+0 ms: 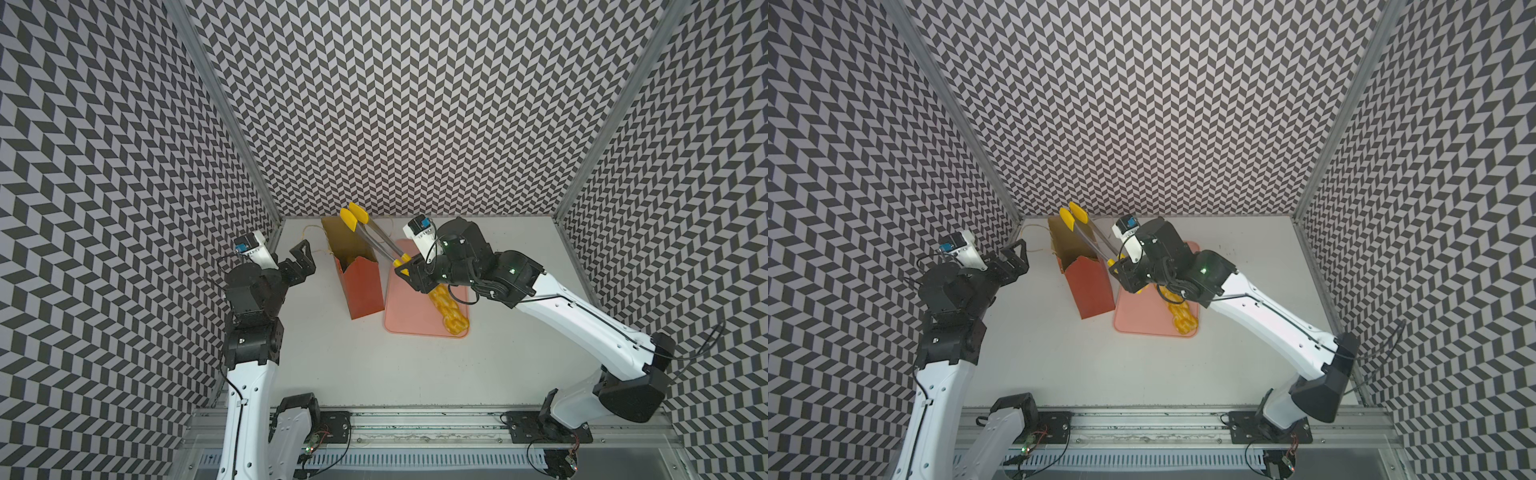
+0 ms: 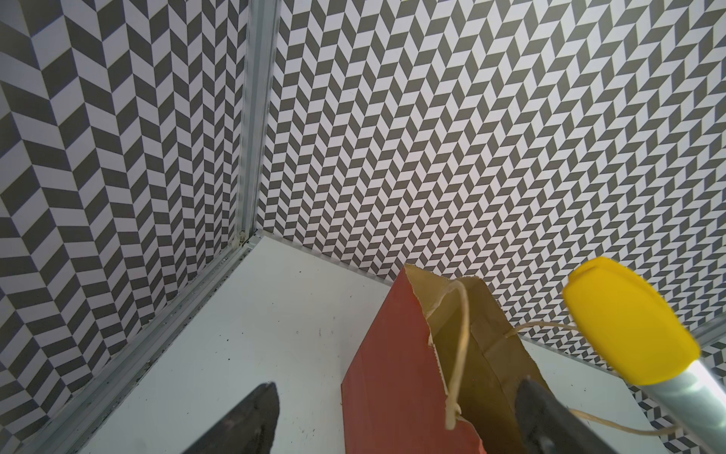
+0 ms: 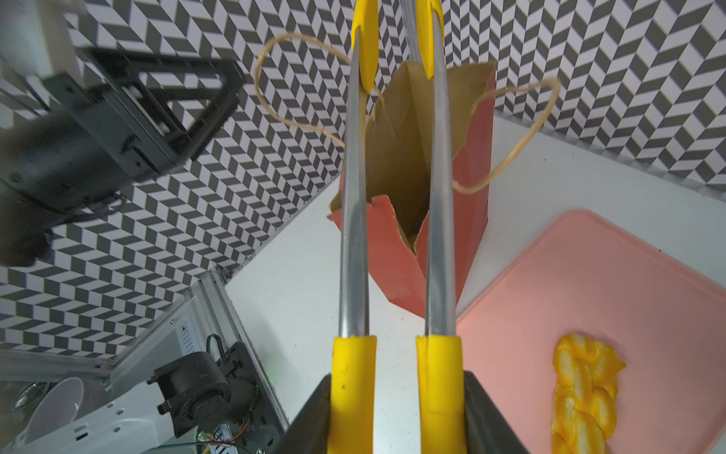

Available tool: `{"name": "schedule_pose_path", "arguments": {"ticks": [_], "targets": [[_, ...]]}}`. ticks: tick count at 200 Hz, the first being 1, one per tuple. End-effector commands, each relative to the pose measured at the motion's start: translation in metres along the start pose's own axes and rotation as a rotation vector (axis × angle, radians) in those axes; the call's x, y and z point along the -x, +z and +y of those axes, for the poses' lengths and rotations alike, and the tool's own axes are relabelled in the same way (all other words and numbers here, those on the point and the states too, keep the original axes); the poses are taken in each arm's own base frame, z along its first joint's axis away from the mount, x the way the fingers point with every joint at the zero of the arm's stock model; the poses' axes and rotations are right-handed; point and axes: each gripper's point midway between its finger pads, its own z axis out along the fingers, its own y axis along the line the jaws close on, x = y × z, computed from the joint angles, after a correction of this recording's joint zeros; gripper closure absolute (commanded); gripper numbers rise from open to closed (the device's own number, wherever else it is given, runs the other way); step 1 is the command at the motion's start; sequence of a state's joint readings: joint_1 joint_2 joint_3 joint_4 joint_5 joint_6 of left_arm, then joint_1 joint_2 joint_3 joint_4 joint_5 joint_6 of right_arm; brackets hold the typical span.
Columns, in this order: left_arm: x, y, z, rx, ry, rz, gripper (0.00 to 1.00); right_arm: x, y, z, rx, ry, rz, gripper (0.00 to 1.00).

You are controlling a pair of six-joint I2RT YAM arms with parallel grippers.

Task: Pack bread into a paper bag
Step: Place the fake bread in the paper bag, then pick up the fake bread from the plate.

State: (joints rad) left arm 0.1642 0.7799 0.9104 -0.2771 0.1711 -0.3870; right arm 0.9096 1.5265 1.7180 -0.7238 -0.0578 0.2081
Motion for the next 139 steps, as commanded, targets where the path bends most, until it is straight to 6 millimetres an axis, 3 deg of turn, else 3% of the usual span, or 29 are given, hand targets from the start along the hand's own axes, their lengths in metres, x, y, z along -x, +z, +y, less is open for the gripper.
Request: {"name": "schedule_pose_path", "arguments": {"ticks": [1, 24, 47, 86, 139], "targets": [[0.001, 0.001, -0.001, -0.015, 0.001, -0.013, 0.03, 0.043, -0.032, 0.002, -0.038, -0.018, -0.152, 0.53], [0.001, 0.001, -0.001, -0.015, 0.001, -0.013, 0.02, 0.051, -0.054, -0.018, -0.164, 0.013, -0.194, 0.53], [0.001, 0.001, -0.003, -0.023, 0.002, -0.011, 0.02, 0.039, -0.067, -0.039, -0.27, 0.054, -0.194, 0.52], [0.002, 0.0, -0.004, -0.027, 0.003, -0.013, 0.02, -0.004, -0.076, -0.064, -0.369, 0.139, -0.146, 0.53], [0.002, 0.0, -0.005, -0.031, 0.003, -0.013, 0.02, -0.086, -0.065, -0.081, -0.391, 0.249, -0.019, 0.54]]}}
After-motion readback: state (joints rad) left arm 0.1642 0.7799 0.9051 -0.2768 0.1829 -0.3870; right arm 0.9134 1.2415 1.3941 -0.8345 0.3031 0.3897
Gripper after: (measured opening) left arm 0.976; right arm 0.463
